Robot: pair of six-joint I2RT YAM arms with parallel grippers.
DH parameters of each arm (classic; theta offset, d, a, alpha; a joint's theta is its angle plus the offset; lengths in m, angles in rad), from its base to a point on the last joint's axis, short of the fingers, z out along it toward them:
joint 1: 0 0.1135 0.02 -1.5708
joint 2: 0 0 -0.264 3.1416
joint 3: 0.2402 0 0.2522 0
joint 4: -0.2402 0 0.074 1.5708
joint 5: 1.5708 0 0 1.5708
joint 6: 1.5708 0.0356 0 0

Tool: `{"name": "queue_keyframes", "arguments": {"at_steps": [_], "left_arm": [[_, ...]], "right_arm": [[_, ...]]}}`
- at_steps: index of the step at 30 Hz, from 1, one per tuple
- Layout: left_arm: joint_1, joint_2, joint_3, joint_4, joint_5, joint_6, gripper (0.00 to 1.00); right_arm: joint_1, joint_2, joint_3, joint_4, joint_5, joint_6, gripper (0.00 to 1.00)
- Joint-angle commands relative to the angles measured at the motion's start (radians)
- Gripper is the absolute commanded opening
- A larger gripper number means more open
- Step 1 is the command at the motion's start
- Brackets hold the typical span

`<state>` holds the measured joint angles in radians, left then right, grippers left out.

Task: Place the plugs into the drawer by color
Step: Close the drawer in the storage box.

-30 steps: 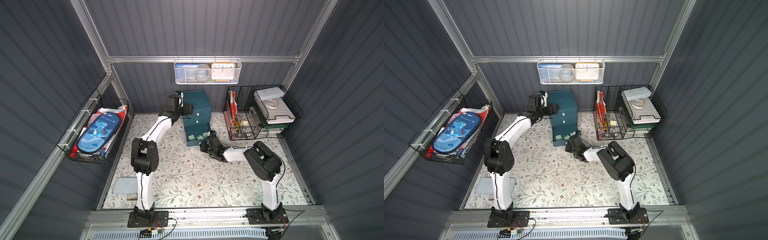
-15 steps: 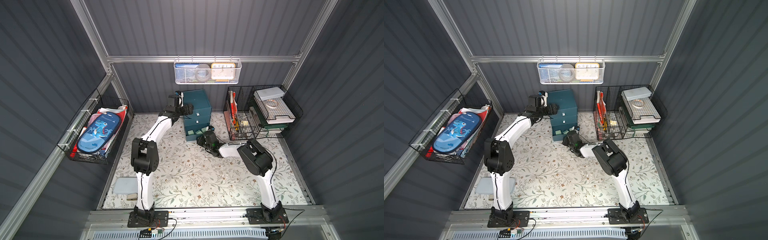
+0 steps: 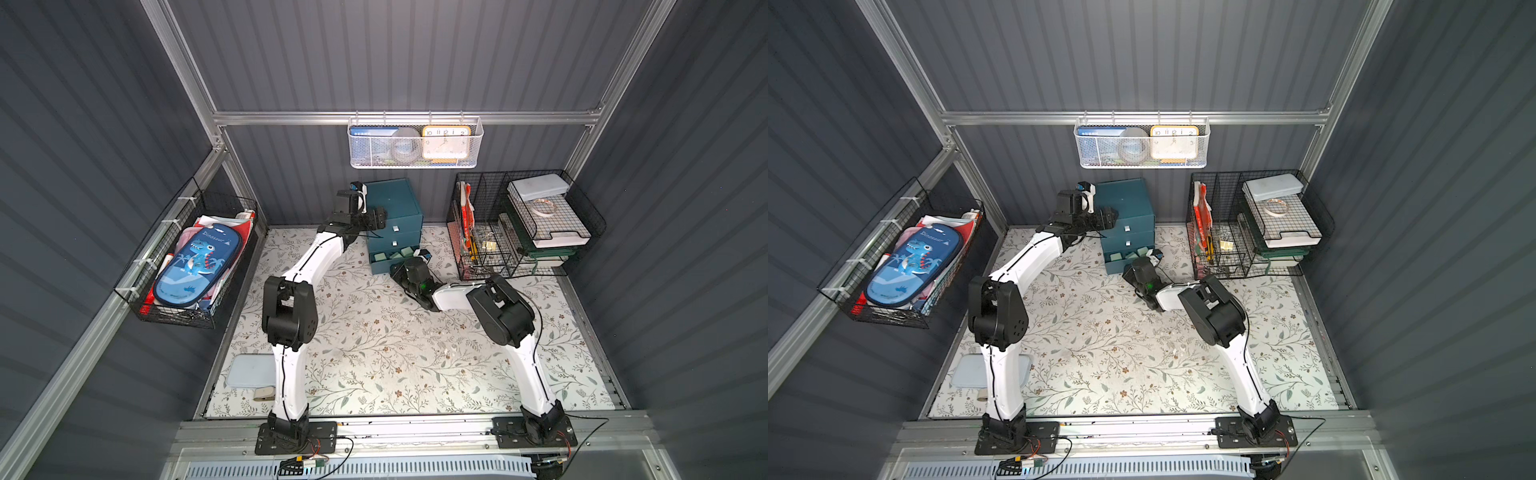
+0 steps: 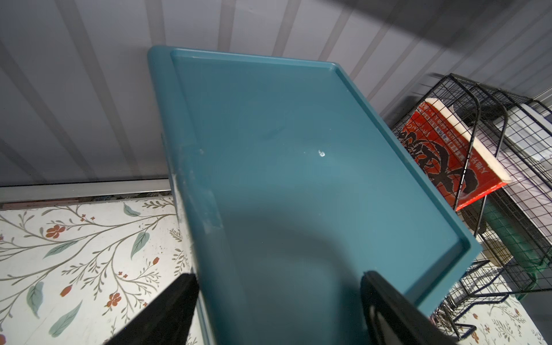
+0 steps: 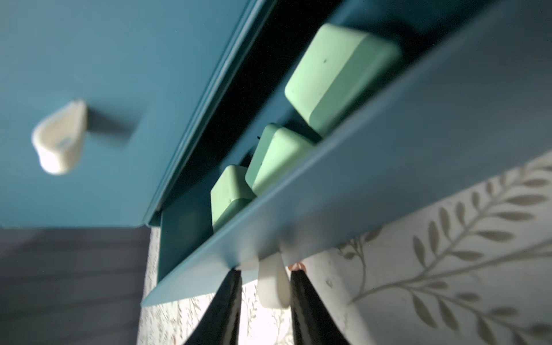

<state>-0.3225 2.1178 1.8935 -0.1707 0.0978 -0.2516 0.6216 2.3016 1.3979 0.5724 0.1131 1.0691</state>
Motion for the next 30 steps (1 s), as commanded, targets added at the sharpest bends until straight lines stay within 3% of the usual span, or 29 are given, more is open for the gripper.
{"name": "queue_keyframes", "arguments": {"at_steps": [1, 22, 26, 30], "left_arm": [[-0.020, 0.033, -0.057, -0.145, 0.009, 0.041, 0.89], [-0.021, 0.017, -0.065, -0.145, 0.006, 0.039, 0.89], [-0.025, -0.016, -0.063, -0.143, -0.008, 0.050, 0.89], [-0.030, -0.133, -0.096, -0.061, -0.072, 0.058, 0.90]], "right_arm": [[-0.008, 0.025, 0.064, 0.023, 0.061, 0.078, 0.33], [-0.026, 0.136, 0.245, 0.046, 0.057, 0.119, 0.33], [-0.011, 0.032, 0.146, 0.100, 0.003, 0.056, 0.33], [0.016, -0.196, -0.058, 0.116, -0.032, -0.105, 0.36]]}}
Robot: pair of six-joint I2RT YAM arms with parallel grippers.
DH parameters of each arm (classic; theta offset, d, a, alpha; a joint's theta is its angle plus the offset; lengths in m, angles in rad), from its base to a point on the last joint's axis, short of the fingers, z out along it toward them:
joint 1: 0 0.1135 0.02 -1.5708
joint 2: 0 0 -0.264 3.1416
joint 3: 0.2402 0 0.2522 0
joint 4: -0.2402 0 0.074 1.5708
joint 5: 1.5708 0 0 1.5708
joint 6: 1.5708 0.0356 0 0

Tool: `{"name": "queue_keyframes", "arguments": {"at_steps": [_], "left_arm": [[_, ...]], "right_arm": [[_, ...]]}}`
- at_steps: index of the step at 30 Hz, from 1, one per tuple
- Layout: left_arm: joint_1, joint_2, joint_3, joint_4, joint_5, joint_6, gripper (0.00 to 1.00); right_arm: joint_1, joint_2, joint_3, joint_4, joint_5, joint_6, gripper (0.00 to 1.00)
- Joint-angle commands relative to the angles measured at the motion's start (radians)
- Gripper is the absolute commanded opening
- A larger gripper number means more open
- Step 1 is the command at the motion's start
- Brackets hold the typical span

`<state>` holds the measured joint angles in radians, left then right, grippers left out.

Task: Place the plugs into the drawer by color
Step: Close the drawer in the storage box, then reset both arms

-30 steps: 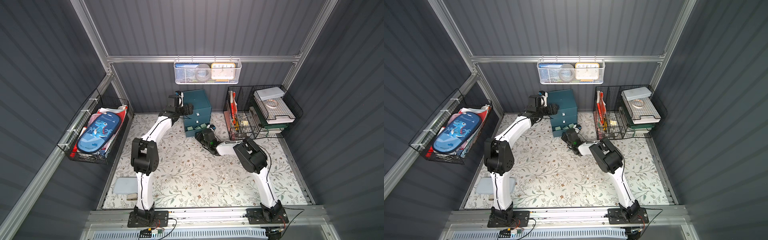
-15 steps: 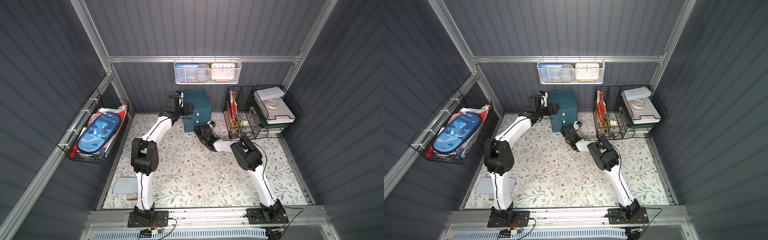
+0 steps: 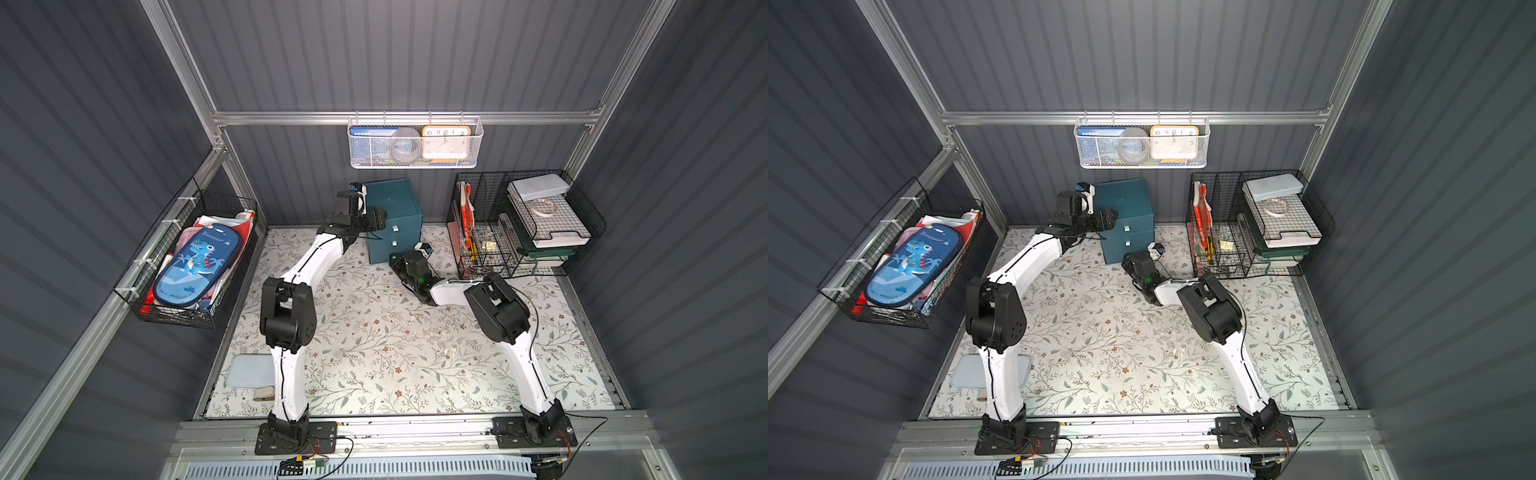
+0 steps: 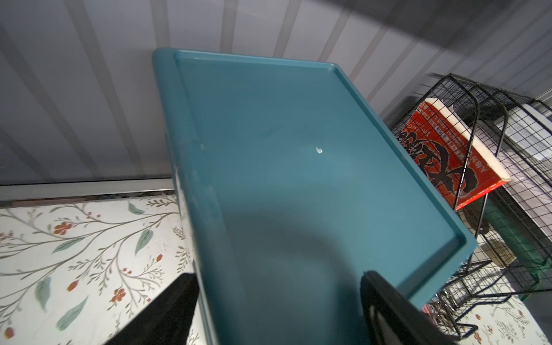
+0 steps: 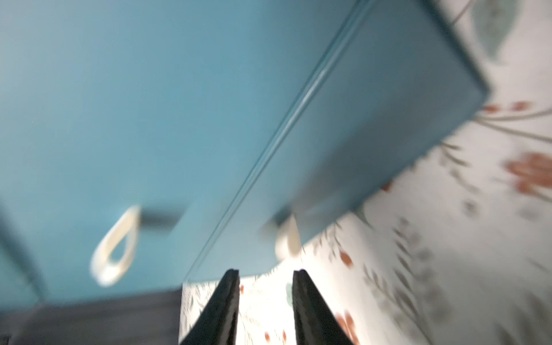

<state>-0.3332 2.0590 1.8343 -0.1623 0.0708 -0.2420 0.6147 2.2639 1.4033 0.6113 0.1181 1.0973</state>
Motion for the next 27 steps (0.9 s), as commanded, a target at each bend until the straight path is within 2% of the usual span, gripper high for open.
{"name": "queue_keyframes", "arguments": {"at_steps": [1, 6, 9, 12, 14, 16, 17, 19, 21, 22, 23, 25, 27], "left_arm": [[-0.020, -0.110, -0.045, -0.047, -0.053, 0.049, 0.90], [-0.023, -0.300, -0.163, 0.099, -0.094, 0.050, 0.95], [-0.023, -0.400, -0.253, 0.153, -0.110, 0.058, 0.99], [-0.024, -0.516, -0.377, 0.234, -0.154, 0.074, 0.99], [-0.025, -0.599, -0.504, 0.320, -0.197, 0.107, 0.99], [-0.025, -0.677, -0.637, 0.396, -0.240, 0.103, 0.99], [-0.025, -0.703, -0.689, 0.396, -0.240, 0.097, 0.99], [-0.024, -0.733, -0.814, 0.439, -0.319, 0.120, 0.99], [-0.024, -0.744, -0.918, 0.502, -0.464, 0.186, 0.99], [-0.022, -0.744, -0.956, 0.523, -0.547, 0.150, 0.99], [-0.020, -0.740, -0.988, 0.547, -0.582, 0.145, 0.99], [-0.017, -0.737, -1.082, 0.654, -0.582, 0.272, 0.99], [-0.004, -0.731, -1.197, 0.813, -0.558, 0.398, 0.99]], "right_arm": [[0.029, -0.222, -0.109, 0.061, -0.049, -0.191, 0.36], [0.028, -0.492, -0.349, -0.026, -0.070, -0.415, 0.38], [0.021, -0.639, -0.472, -0.069, -0.003, -0.523, 0.44], [0.005, -0.760, -0.557, -0.103, 0.069, -0.678, 0.58], [0.002, -0.820, -0.603, -0.124, 0.195, -0.792, 0.75], [-0.013, -0.865, -0.678, -0.056, 0.269, -0.993, 0.77], [-0.027, -0.890, -0.716, -0.018, 0.274, -1.069, 0.78], [-0.086, -0.952, -0.790, 0.004, 0.300, -1.200, 0.80], [-0.191, -1.008, -0.835, -0.038, 0.318, -1.176, 0.80], [-0.256, -1.043, -0.860, -0.084, 0.280, -1.154, 0.80], [-0.314, -1.081, -0.883, -0.115, 0.239, -1.124, 0.80], [-0.409, -1.090, -0.947, -0.082, 0.204, -1.086, 0.79], [-0.440, -1.059, -0.995, 0.011, 0.222, -1.120, 0.79]]}}
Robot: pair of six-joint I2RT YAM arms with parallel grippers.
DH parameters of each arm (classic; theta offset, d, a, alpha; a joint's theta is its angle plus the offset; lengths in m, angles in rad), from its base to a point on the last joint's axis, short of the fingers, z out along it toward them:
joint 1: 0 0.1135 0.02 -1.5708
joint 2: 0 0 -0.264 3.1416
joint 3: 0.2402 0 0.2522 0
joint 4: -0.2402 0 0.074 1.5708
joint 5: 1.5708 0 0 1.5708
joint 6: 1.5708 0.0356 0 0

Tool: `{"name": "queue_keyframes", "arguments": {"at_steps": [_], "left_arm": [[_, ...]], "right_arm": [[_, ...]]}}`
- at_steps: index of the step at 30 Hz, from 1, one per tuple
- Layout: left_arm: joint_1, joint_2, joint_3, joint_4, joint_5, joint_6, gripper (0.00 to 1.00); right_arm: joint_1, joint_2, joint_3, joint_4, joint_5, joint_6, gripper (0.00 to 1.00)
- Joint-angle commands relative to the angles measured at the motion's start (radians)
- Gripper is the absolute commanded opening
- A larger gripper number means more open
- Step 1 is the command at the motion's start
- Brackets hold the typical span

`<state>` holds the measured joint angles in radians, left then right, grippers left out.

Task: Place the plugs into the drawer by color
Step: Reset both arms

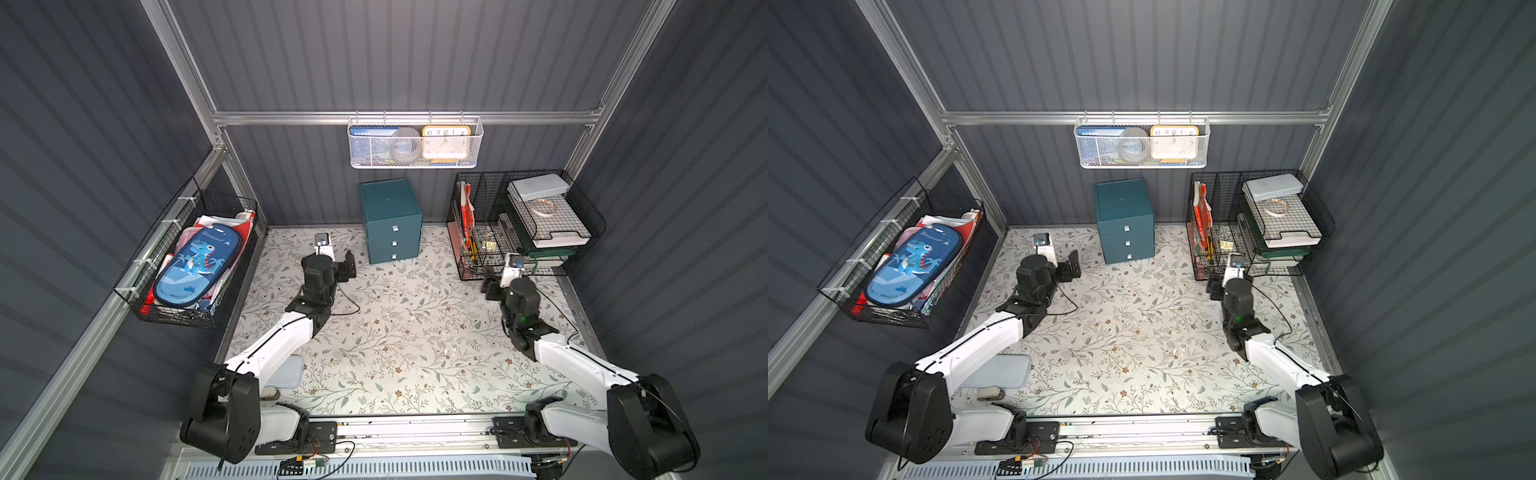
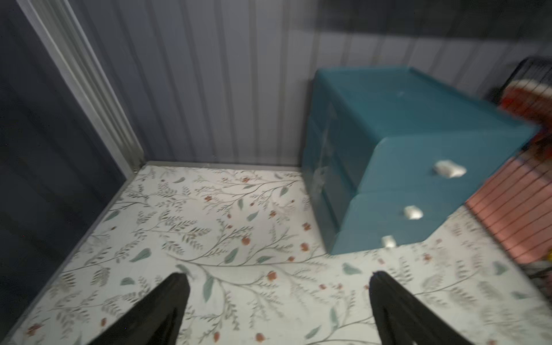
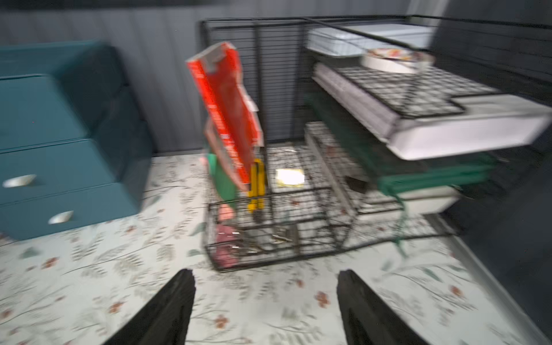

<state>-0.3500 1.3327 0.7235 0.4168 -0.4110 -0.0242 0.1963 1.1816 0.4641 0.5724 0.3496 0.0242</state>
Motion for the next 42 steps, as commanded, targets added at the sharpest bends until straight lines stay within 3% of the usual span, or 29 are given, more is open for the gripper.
{"name": "queue_keyframes", "arguments": {"at_steps": [1, 5, 7, 8, 9, 13, 15, 17, 22, 28, 42], "left_arm": [[0.029, 0.006, -0.143, 0.327, -0.057, 0.218, 0.99], [0.144, 0.109, -0.213, 0.499, 0.102, 0.095, 0.99], [0.154, 0.175, -0.244, 0.632, 0.138, 0.114, 0.99], [0.157, 0.181, -0.221, 0.578, 0.165, 0.128, 0.99], [0.161, 0.198, -0.236, 0.648, 0.191, 0.164, 0.99], [0.218, 0.241, -0.267, 0.806, 0.268, 0.129, 0.99], [0.246, 0.315, -0.330, 0.978, 0.270, 0.090, 0.99], [0.249, 0.373, -0.327, 1.052, 0.255, 0.081, 0.99], [0.252, 0.374, -0.233, 0.850, 0.200, 0.053, 0.99], [0.252, 0.381, -0.230, 0.861, 0.218, 0.058, 0.99], [0.252, 0.382, -0.230, 0.862, 0.216, 0.058, 0.99]], "right_arm": [[-0.027, 0.077, -0.070, 0.094, -0.011, -0.079, 0.79], [-0.060, 0.268, -0.104, 0.292, -0.020, -0.069, 0.79], [-0.104, 0.343, -0.164, 0.515, -0.072, -0.051, 0.80], [-0.131, 0.357, -0.184, 0.551, -0.086, -0.009, 0.80], [-0.160, 0.363, -0.201, 0.573, -0.123, 0.019, 0.80], [-0.219, 0.401, -0.180, 0.589, -0.221, 0.053, 0.80], [-0.234, 0.378, -0.150, 0.491, -0.233, 0.074, 0.99], [-0.235, 0.369, -0.122, 0.417, -0.246, 0.071, 0.99], [-0.236, 0.391, -0.094, 0.402, -0.265, 0.064, 0.99], [-0.235, 0.383, -0.085, 0.376, -0.323, 0.030, 0.99], [-0.225, 0.397, -0.062, 0.349, -0.334, 0.023, 0.99]]}}
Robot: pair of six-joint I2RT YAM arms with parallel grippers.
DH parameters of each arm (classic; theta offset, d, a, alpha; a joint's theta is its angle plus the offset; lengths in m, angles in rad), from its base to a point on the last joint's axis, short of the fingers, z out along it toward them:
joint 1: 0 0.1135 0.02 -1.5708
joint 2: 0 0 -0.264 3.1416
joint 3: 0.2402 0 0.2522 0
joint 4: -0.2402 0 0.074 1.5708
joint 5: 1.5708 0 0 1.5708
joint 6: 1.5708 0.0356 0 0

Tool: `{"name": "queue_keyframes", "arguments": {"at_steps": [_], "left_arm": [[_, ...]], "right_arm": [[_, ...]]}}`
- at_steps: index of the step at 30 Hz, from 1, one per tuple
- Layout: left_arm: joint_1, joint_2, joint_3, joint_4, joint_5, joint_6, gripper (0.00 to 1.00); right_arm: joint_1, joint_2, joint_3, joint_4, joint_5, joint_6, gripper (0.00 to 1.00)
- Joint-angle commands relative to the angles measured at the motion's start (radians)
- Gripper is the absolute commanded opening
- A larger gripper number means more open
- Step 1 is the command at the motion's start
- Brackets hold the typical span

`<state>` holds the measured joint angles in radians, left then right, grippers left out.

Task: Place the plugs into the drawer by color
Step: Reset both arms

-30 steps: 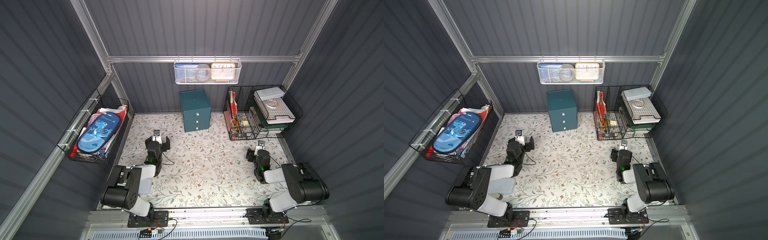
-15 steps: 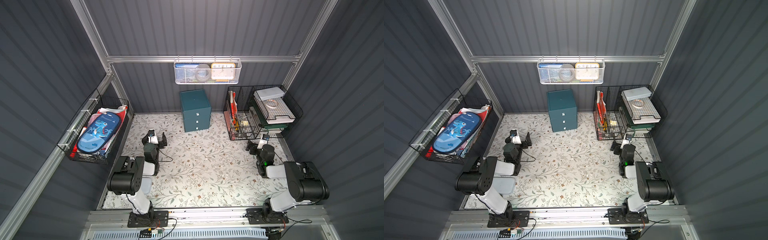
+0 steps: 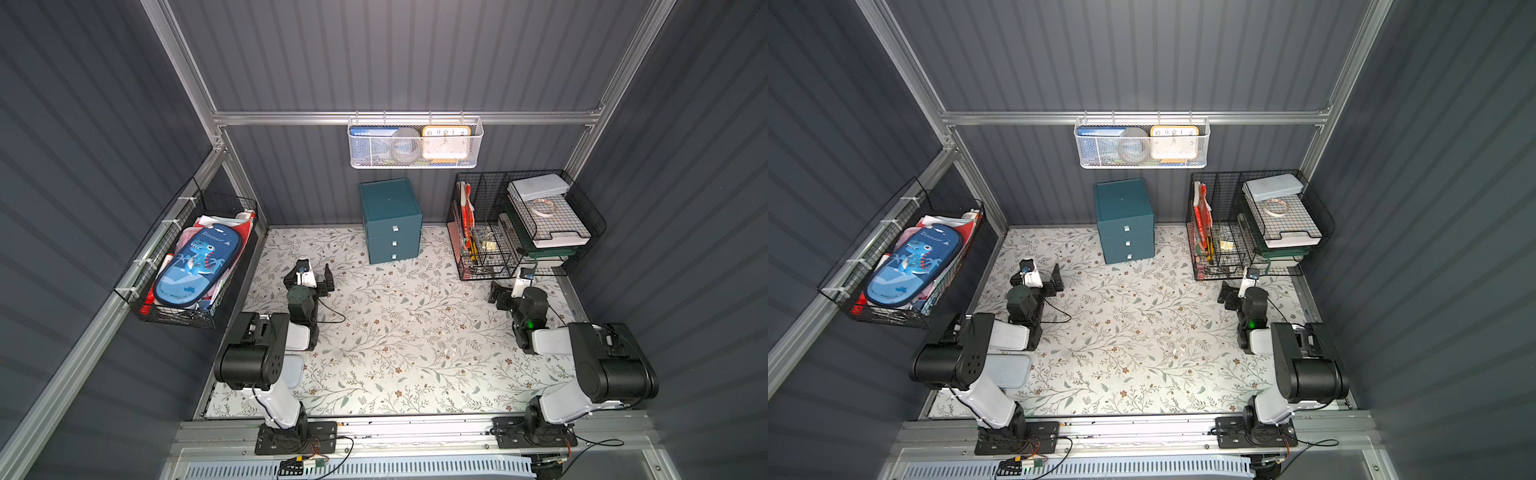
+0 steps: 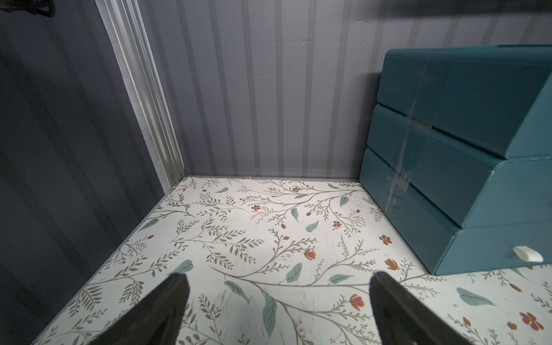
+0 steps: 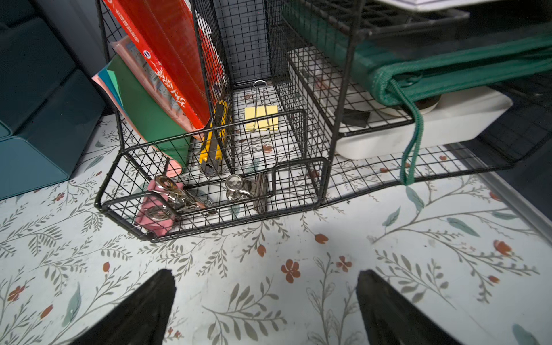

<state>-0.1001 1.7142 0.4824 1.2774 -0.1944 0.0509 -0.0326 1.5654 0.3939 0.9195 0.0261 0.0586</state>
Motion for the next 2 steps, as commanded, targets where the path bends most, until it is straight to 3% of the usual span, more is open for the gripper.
{"name": "queue_keyframes", "arguments": {"at_steps": [1, 2], "left_arm": [[0.002, 0.001, 0.012, 0.001, 0.000, -0.017, 0.99], [0.002, 0.001, 0.012, 0.002, 0.000, -0.017, 0.99]], "right_arm": [[0.002, 0.004, -0.003, 0.010, -0.008, -0.010, 0.99], [0.002, -0.004, -0.004, 0.001, -0.006, -0.006, 0.99]]}}
